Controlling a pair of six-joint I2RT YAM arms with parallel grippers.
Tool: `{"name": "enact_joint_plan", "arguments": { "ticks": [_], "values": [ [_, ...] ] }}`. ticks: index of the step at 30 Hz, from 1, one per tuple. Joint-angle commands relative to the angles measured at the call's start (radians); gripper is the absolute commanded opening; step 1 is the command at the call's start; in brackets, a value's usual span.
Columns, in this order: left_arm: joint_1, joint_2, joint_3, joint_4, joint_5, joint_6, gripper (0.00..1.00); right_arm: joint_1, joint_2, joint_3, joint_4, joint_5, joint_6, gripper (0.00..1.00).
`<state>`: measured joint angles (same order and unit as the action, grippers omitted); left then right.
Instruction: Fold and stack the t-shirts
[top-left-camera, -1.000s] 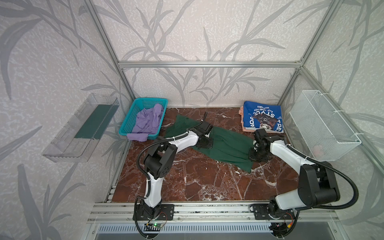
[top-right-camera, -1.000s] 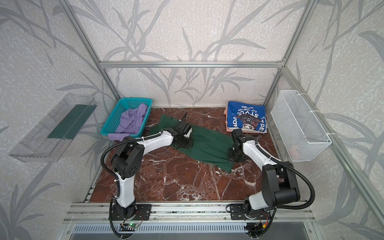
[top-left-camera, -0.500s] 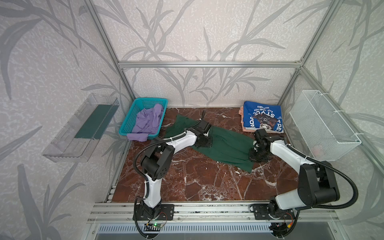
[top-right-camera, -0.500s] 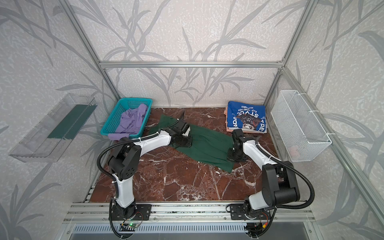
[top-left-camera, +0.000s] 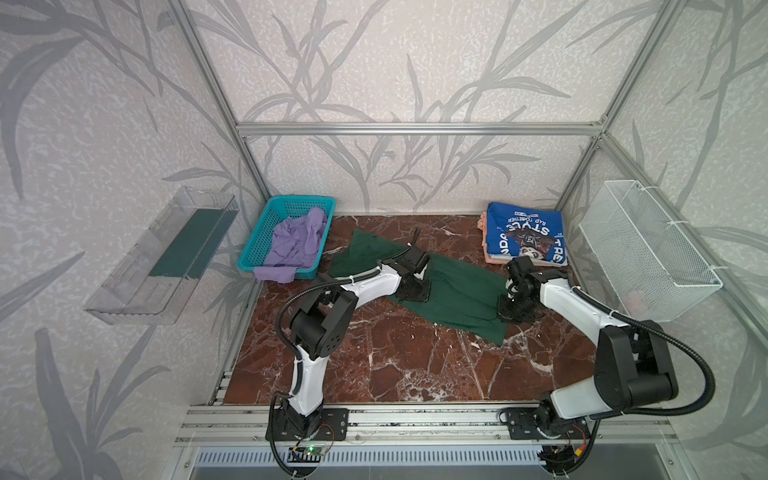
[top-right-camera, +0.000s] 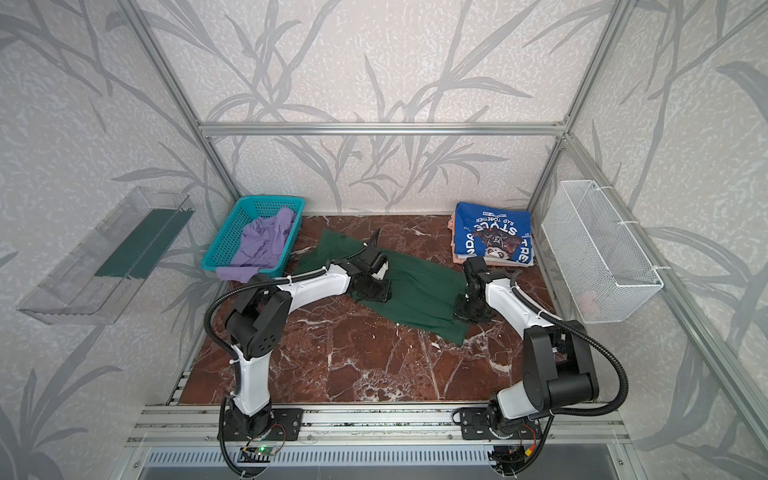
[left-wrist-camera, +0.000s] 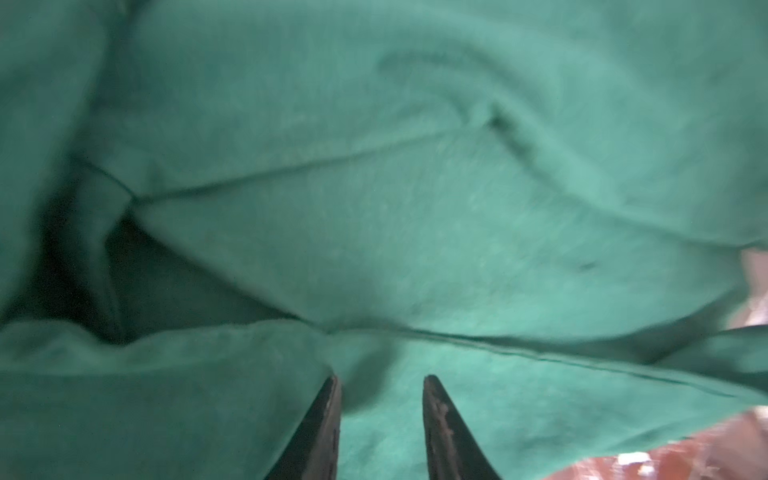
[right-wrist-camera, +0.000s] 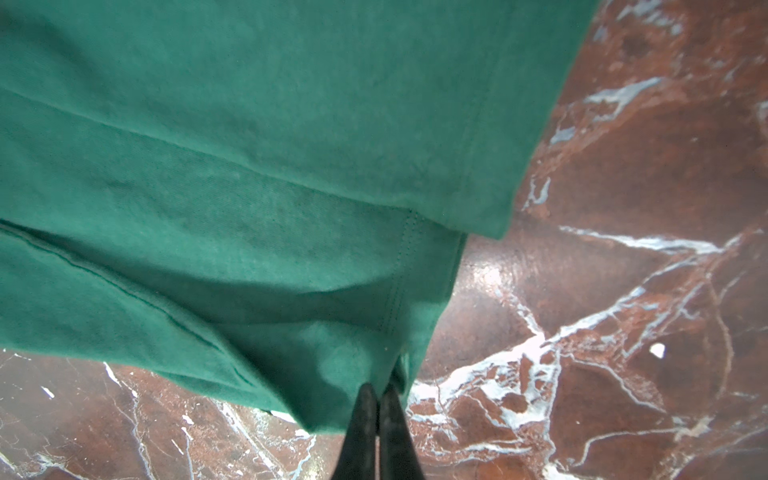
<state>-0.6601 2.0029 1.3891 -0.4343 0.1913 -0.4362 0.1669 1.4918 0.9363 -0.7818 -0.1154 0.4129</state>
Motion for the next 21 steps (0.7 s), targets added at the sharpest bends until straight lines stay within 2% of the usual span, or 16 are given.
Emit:
{"name": "enact_joint_plan", "arguments": {
  "ticks": [1, 6, 10, 16, 21],
  "values": [
    [-0.017, 0.011, 0.044, -0.071, -0.108, 0.044, 0.38, -0.004, 0.011, 0.027, -0.010, -0.010, -0.010, 0.00],
    [-0.026, 0.035, 0.059, -0.089, -0.155, 0.053, 0.39, -0.004, 0.020, 0.031, -0.004, -0.020, -0.010, 0.00],
    [-0.026, 0.076, 0.076, -0.077, -0.101, 0.054, 0.31, -0.004, 0.021, 0.033, 0.000, -0.022, -0.009, 0.00],
    [-0.030, 0.096, 0.081, -0.072, -0.094, 0.049, 0.17, -0.004, 0.018, 0.032, -0.002, -0.020, -0.010, 0.00],
    [-0.030, 0.057, 0.063, -0.062, -0.119, 0.044, 0.16, -0.004, 0.022, 0.033, -0.001, -0.023, -0.009, 0.00]
  ]
}}
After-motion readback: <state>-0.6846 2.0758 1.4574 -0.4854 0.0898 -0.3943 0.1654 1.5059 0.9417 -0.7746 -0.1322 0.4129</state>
